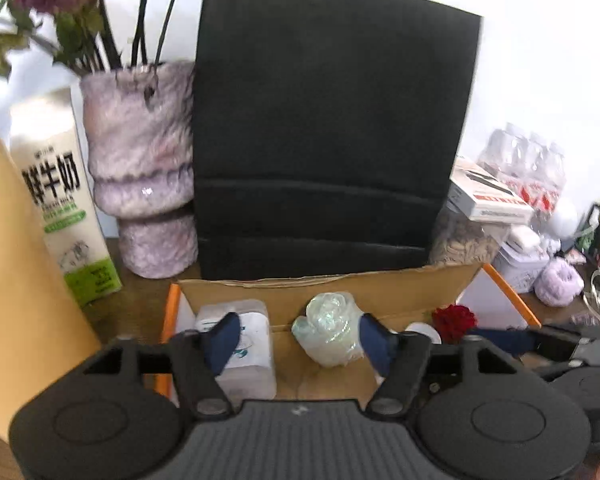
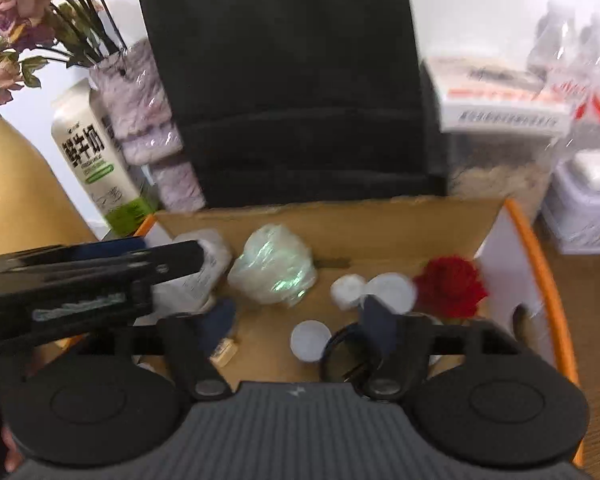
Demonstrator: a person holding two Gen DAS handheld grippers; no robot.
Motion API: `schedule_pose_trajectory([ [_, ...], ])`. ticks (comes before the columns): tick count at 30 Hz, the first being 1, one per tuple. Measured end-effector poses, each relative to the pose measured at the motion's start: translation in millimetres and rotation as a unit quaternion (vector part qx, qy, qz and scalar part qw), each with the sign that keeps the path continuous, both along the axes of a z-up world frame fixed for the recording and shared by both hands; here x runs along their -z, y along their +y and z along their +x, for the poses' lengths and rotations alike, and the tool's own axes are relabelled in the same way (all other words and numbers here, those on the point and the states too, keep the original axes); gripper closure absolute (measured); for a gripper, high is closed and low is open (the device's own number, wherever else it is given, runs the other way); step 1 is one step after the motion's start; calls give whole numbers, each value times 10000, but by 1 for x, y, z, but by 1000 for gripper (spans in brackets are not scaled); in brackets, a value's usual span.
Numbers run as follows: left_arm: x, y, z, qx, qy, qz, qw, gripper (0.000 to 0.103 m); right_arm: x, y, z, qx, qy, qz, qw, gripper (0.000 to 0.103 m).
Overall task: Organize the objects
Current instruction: 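Carry the white cap into the red box and open the right tool, then withdraw both tools from the box toward the purple and white cloths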
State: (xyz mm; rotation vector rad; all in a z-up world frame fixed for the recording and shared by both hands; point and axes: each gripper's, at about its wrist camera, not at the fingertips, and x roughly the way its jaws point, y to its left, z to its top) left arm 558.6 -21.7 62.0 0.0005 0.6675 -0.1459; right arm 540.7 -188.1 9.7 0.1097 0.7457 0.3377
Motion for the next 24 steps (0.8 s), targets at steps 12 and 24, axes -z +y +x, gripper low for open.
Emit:
schedule_pose_trajectory([
  [12, -83, -15, -158, 219, -567, 364, 9975, 6, -96, -42, -139, -98, -921, -756, 9928, 0],
  [24, -65, 12, -358, 1065, -954, -489, 9885, 0, -67, -82, -357, 314, -1289, -553, 9896, 0],
])
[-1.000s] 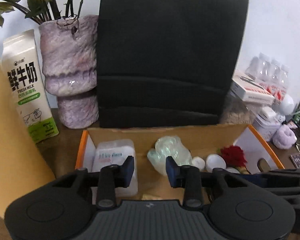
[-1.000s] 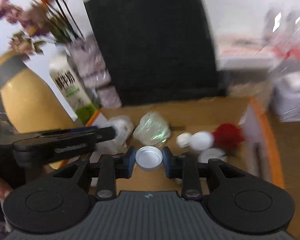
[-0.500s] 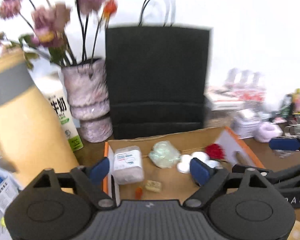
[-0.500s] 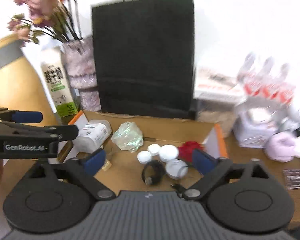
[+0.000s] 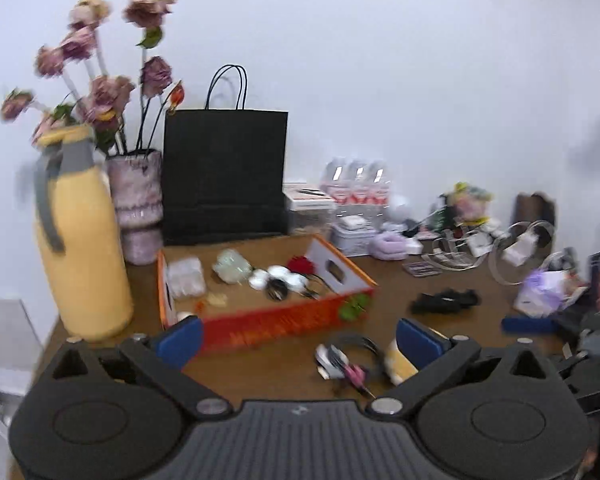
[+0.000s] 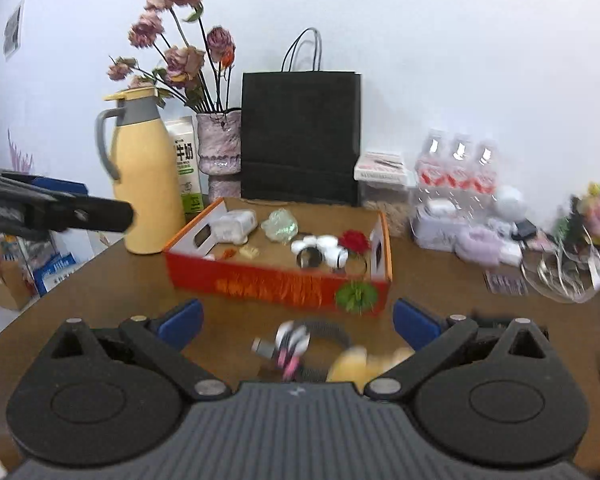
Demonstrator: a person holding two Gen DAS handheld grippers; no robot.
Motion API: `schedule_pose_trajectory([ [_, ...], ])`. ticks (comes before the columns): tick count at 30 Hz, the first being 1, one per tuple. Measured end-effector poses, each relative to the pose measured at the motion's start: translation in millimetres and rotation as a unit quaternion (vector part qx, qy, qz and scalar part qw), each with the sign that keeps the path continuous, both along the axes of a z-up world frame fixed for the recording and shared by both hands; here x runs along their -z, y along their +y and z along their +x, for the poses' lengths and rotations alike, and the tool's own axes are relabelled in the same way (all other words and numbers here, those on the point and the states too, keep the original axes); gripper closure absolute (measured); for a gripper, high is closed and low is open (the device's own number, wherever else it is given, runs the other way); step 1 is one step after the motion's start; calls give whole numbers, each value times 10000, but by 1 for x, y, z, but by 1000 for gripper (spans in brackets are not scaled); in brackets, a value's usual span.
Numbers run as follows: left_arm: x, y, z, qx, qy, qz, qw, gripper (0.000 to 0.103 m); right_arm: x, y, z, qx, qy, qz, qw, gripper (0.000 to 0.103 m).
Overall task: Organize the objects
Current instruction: 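Withdraw both tools from the box toward the purple and white cloths, then grasp the white cloth with left tool while right tool grasps the plush toy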
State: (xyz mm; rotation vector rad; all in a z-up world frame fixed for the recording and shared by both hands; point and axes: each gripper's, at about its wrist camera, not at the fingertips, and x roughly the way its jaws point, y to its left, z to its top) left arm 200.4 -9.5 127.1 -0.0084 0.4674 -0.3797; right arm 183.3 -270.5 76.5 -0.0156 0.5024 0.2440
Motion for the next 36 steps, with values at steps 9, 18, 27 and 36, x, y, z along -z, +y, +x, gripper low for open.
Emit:
schedule_pose_trajectory([
  [9, 63, 10, -67, -405, 588, 453, 9964, 0, 66, 13, -98, 553, 144, 105, 9983, 0],
  [18, 78, 12, -56, -776, 636, 504, 9937, 0, 72, 9, -91, 713, 106, -15, 9974, 0],
  [27, 82, -15, -17, -487, 603, 633, 9950, 0, 85, -12, -71, 1009, 63, 11, 9949, 0],
  [36, 104, -77, 48, 212, 818, 582, 9947, 0, 90, -73, -9, 1268, 8, 217, 9917, 0],
])
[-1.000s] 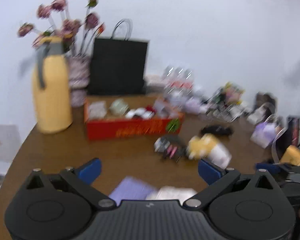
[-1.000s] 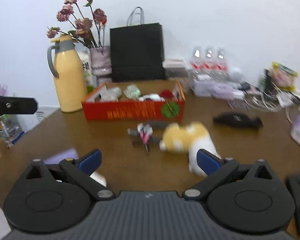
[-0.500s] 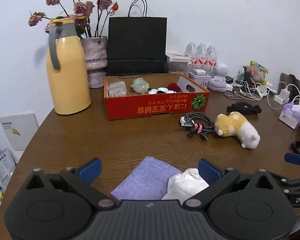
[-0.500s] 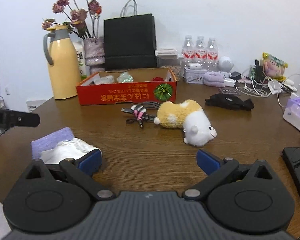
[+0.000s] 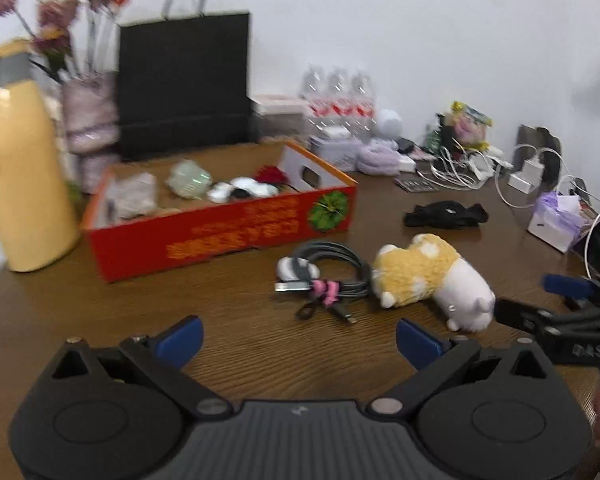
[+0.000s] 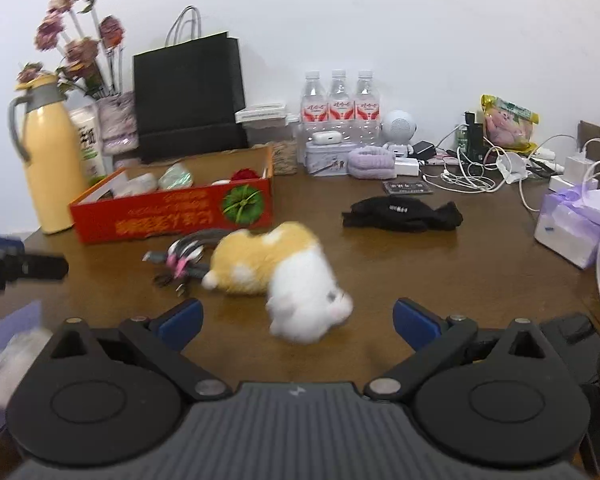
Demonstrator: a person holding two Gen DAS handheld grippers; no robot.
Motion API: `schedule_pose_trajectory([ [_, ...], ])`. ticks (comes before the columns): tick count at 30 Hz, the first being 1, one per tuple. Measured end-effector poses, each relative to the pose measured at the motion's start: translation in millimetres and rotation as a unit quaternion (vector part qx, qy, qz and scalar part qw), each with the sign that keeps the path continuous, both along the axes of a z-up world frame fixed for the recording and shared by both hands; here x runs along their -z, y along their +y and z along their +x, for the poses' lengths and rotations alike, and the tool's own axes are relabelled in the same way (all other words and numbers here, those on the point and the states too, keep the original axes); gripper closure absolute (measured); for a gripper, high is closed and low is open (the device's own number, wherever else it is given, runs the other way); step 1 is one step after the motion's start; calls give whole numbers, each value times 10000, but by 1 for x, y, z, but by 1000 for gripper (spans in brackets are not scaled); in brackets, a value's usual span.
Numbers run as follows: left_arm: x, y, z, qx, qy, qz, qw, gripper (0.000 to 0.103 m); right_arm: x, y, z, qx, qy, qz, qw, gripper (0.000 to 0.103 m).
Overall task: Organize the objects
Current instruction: 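Grasp the white cloth with left tool while right tool grasps the plush toy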
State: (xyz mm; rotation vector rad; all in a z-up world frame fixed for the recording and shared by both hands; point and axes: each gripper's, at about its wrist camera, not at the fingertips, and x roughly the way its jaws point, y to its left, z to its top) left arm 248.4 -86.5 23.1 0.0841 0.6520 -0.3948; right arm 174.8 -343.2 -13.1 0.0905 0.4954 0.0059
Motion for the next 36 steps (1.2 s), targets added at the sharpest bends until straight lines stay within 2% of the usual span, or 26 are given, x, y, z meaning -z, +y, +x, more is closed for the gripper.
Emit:
schedule_pose_trajectory([
  [4, 16, -20, 36, 199, 227, 173, 9994, 2, 12, 4, 45, -228, 283, -306, 9989, 0],
  [7, 25, -30, 66, 190, 405, 201, 9988, 6, 25, 9, 68, -422, 644, -526, 9956, 12],
  [8, 29, -33, 76, 146, 505, 225, 9984, 14, 30, 10, 73, -483, 725, -510, 9949, 23],
  [9, 32, -34, 83, 108, 557, 234, 9981, 22, 34, 10, 77, -536, 783, -407, 9947, 41],
  [10, 35, -34, 90, 106, 588, 225, 9980, 25, 38, 8, 80, -492, 787, -320, 9952, 51],
  [12, 34, -28, 101, 63, 704, 117, 9974, 36, 39, 3, 85, -367, 741, -139, 9965, 51],
  [14, 26, -9, 104, -173, 754, -225, 9968, 34, 39, -4, 90, -58, 691, -135, 9975, 49],
  [15, 20, 1, 102, -263, 679, -342, 9968, 32, 38, -6, 91, 110, 609, -238, 9978, 43],
  [16, 15, 10, 97, -320, 568, -348, 9973, 29, 36, -6, 91, 247, 535, -346, 9977, 38],
  [17, 10, 18, 90, -366, 443, -264, 9980, 26, 34, -7, 92, 268, 487, -402, 9976, 29],
  [18, 6, 26, 81, -420, 354, -148, 9984, 23, 30, -5, 87, 175, 340, -416, 9984, 23],
  [19, 3, 34, 70, -470, 302, -73, 9984, 22, 26, -3, 86, 68, 234, -387, 9990, 22],
  [20, 1, 42, 58, -459, 308, -72, 9984, 18, 21, 1, 82, -84, 113, -359, 9993, 22],
  [22, 0, 59, 30, -236, 422, -236, 9986, 15, 16, 14, 80, -392, 5, -564, 9976, 15],
  [24, 1, 76, -2, -162, 533, -401, 9976, 12, 19, 24, 81, -217, 56, -1087, 9938, 10],
  [26, 6, 85, -36, -207, 467, -431, 9978, 9, 28, 19, 84, 168, 246, -1326, 9907, 8],
  [27, 9, 82, -50, -140, 432, -323, 9984, 11, 33, 14, 86, 239, 385, -1286, 9907, 8],
  [28, 12, 75, -62, 13, 369, -55, 9993, 13, 37, 8, 89, 269, 542, -1154, 9915, 10],
  [29, 16, 67, -71, 99, 296, 250, 9992, 21, 40, 2, 91, 265, 681, -960, 9927, 24],
  [30, 19, 59, -78, 82, 294, 505, 9983, 36, 43, -2, 93, 238, 743, -720, 9944, 47],
  [31, 22, 53, -82, 51, 345, 611, 9975, 42, 44, -4, 93, 285, 752, -587, 9950, 46],
  [33, 22, 45, -93, 164, 266, 594, 9977, 74, 42, 2, 84, 243, 711, -517, 9958, 48],
  [35, 21, 36, -102, -30, 170, 835, 9964, 90, 42, 10, 69, 88, 641, -413, 9971, 49],
  [36, 21, 33, -106, -80, 89, 908, 9958, 92, 41, 16, 59, 15, 610, -385, 9974, 50],
])
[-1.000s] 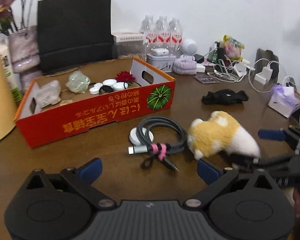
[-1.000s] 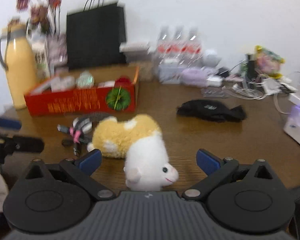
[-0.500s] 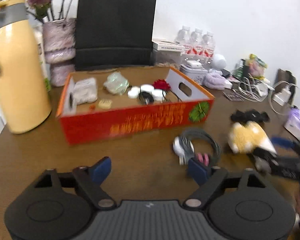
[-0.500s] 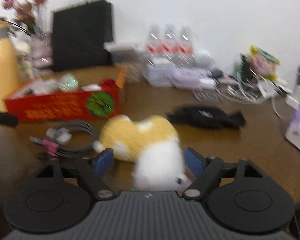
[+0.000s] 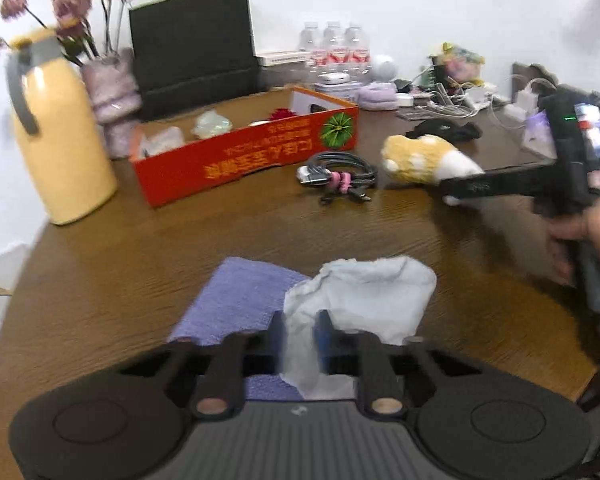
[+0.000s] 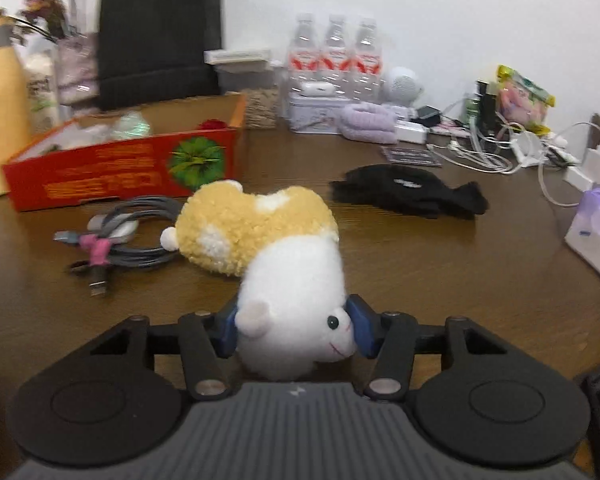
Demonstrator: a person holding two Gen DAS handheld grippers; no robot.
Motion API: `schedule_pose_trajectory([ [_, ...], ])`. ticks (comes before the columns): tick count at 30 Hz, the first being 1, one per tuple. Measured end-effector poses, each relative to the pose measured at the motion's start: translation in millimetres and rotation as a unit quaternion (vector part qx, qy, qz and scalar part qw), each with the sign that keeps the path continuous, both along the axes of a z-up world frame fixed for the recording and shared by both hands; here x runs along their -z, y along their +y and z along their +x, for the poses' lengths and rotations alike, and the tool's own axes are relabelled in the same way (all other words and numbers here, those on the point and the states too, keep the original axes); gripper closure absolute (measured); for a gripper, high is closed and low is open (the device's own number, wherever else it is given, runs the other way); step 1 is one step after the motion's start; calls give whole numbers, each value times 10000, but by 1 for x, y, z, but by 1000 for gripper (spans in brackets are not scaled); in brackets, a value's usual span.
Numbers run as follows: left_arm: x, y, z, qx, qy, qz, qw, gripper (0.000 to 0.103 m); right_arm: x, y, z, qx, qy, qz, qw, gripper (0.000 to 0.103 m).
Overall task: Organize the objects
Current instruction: 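Grasp the white cloth with left tool while right tool grasps the plush toy, then carry the white cloth and plush toy into the red box and open both tools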
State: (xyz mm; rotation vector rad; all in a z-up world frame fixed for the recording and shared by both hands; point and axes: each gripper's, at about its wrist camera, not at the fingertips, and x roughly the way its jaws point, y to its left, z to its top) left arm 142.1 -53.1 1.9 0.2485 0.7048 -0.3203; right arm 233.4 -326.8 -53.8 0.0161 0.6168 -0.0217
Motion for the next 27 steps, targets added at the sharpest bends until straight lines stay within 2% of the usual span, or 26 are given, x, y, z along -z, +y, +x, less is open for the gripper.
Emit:
schedule_pose_trajectory([
  [3, 0, -5, -17, -28, -188, 63, 9998, 97, -4, 18, -38, -217, -130, 155, 9996, 50],
  [7, -17, 7, -31, -93, -361, -480, 9982, 101, -13, 36, -87, -572, -212, 587, 9964, 50],
  [9, -28, 12, -34, -161, -510, -642, 9965, 102, -21, 41, -102, -614, -316, 603, 9958, 50],
  [12, -41, 15, -33, -151, -723, -679, 9950, 102, -34, 42, -119, -583, -493, 630, 9951, 50],
  [16, -62, 26, -19, -130, -930, -1020, 9903, 102, -48, 39, -127, -571, -683, 702, 9936, 50],
  [18, -78, 32, -4, -131, -1147, -1117, 9870, 102, -58, 37, -121, -665, -768, 755, 9920, 50],
  [22, -105, 36, 56, -180, -1579, -961, 9826, 102, -81, 33, -82, -810, -963, 638, 9900, 50],
  [24, -116, 40, 97, -178, -1561, -973, 9828, 102, -96, 31, -46, -914, -1060, 572, 9885, 50],
  [27, -121, 41, 172, -246, -1315, -960, 9863, 102, -112, 32, 20, -1061, -1015, 469, 9880, 50],
])
